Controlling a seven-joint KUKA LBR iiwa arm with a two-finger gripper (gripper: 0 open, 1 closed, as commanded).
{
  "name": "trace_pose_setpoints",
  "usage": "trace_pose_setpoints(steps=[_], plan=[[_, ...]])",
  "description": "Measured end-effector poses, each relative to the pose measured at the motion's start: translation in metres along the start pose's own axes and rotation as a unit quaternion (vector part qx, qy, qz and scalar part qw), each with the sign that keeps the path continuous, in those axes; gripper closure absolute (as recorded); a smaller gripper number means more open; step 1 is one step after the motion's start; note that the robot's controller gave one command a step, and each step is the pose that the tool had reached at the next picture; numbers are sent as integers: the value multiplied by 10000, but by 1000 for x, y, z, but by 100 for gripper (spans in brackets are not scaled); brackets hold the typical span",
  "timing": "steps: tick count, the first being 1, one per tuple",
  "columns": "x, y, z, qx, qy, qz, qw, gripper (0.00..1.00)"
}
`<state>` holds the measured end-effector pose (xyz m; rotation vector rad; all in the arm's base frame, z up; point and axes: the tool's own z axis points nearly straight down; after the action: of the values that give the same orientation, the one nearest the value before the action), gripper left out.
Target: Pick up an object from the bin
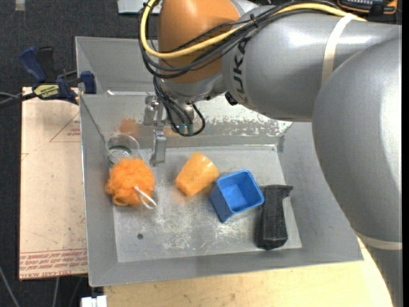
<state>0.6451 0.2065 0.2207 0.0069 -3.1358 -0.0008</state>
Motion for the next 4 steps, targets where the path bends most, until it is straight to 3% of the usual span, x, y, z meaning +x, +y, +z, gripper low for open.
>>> trace_pose_setpoints(steps=[1,2,3,4], plan=[[-2,-1,-6,-6,-39,18,10000,0],[5,4,41,-8,-48,-514,9987,0],[20,18,63,-4,-44,-1763,9843,0],[19,27,102,-7,-65,-1966,9805,0]])
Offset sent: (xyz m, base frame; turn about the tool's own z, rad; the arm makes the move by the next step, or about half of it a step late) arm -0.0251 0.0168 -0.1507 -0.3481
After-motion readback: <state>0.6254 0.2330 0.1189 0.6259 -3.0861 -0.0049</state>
